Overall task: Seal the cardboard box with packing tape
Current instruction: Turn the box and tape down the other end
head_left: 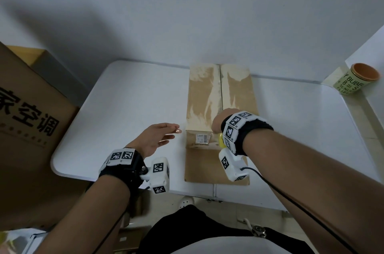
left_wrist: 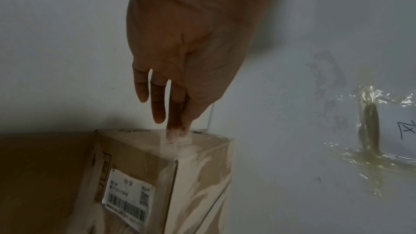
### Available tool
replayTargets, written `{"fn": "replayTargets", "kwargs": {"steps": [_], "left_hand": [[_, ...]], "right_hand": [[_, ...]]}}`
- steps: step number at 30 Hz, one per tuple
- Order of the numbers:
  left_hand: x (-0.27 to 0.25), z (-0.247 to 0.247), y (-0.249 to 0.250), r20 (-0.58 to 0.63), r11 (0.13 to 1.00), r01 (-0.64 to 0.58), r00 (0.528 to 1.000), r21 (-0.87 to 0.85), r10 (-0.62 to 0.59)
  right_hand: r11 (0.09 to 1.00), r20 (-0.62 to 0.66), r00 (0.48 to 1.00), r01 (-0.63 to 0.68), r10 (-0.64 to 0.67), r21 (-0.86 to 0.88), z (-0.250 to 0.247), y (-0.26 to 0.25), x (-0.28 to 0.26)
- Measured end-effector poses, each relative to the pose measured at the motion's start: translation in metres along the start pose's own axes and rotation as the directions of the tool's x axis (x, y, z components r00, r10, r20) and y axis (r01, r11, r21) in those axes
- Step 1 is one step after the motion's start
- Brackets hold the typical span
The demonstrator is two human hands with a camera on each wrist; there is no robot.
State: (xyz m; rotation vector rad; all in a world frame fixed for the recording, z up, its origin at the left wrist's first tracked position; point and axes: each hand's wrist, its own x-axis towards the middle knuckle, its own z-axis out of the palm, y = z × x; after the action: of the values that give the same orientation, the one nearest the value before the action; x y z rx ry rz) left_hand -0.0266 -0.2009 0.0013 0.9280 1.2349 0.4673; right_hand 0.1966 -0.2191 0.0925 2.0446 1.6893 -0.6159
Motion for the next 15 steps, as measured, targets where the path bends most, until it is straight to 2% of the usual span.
{"fn": "replayTargets", "kwargs": {"steps": [4, 8, 11, 13, 15], "left_hand": [[-0.005, -0.008, 0.008, 0.061, 0.996, 0.005, 0.998, 0.091, -0.010], [-0.007, -0.015, 0.018, 0.044, 0.968, 0.025, 0.998, 0.250, -0.037], [-0.006, -0.015, 0.026, 0.032, 0.933, 0.020, 0.999, 0.360, -0.034], [0.001, -0.012, 0.030, -0.035, 0.900, 0.041, 0.999, 0.433, -0.029], [0.010, -0.011, 0.033, -0.193, 0.890, 0.144, 0.979, 0.433, -0.064]], "right_hand": [[0.994, -0.048, 0.997, -0.052, 0.057, 0.098, 0.004, -0.004, 0.002], [0.948, -0.062, 0.987, -0.125, 0.149, 0.292, 0.014, -0.009, 0.008], [0.947, -0.069, 0.985, -0.131, 0.158, 0.294, 0.013, -0.010, 0.008], [0.952, -0.057, 0.987, -0.129, 0.150, 0.276, 0.011, -0.009, 0.006], [0.965, -0.058, 0.990, -0.109, 0.126, 0.238, 0.011, -0.009, 0.006]]}}
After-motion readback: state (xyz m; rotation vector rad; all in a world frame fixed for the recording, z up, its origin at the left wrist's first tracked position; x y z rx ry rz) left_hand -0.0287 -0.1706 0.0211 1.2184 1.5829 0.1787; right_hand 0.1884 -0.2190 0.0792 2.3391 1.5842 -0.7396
